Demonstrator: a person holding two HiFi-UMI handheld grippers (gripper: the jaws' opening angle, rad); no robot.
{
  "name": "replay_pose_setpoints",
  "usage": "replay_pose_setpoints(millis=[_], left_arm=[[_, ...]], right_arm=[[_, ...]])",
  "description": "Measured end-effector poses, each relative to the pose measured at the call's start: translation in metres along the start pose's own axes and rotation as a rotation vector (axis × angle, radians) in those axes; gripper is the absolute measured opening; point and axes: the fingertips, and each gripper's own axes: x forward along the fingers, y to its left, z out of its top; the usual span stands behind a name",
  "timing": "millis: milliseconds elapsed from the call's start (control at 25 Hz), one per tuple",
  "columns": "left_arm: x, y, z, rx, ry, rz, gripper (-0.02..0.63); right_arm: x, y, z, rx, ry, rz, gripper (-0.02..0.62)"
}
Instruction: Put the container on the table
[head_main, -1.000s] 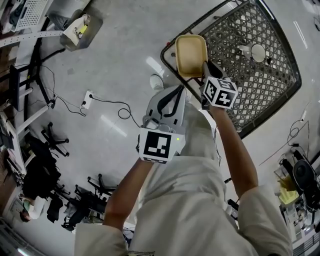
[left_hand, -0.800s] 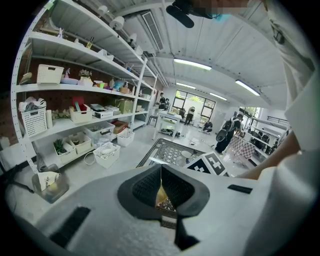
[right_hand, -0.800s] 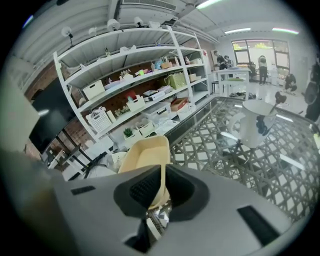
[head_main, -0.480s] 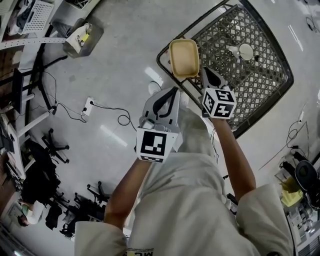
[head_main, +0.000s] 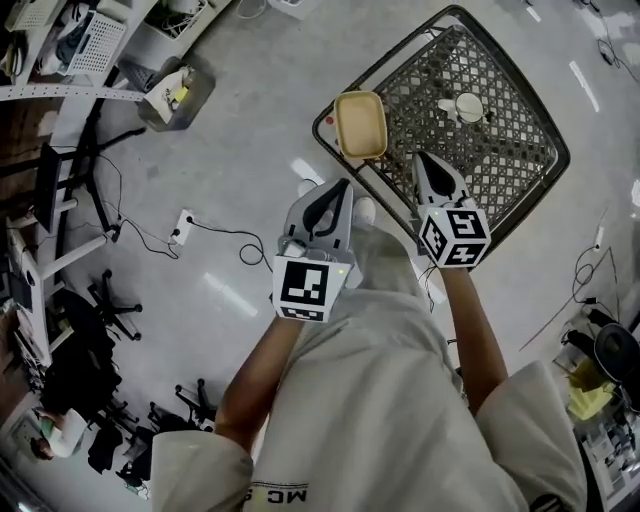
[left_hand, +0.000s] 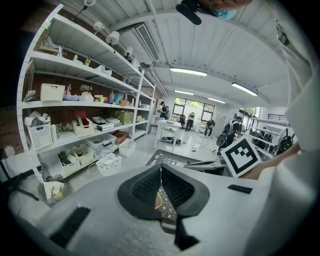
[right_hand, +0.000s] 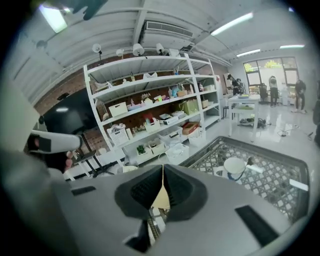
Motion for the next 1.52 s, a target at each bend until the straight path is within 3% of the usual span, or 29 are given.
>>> replay_pose_setpoints(millis=[560, 960, 1520], left_arm=[[-0.031, -0.001, 0.045, -0.011, -0.096, 0.051, 0.026], [-0.052, -0.016, 0.101, 0.01, -0.193, 0.031, 0.026], [-0.062, -0.049, 0.099, -0.003, -0.227, 0.027, 0.026]], right_arm=[[-0.106, 0.017, 0.101, -0.11, -0.215, 0.028, 0.021], [-0.168, 0.025, 0.13, -0.196, -0.261, 0.062, 0.021], [-0.191, 0.046, 0.144, -0.211, -0.322, 0.127, 0.021]])
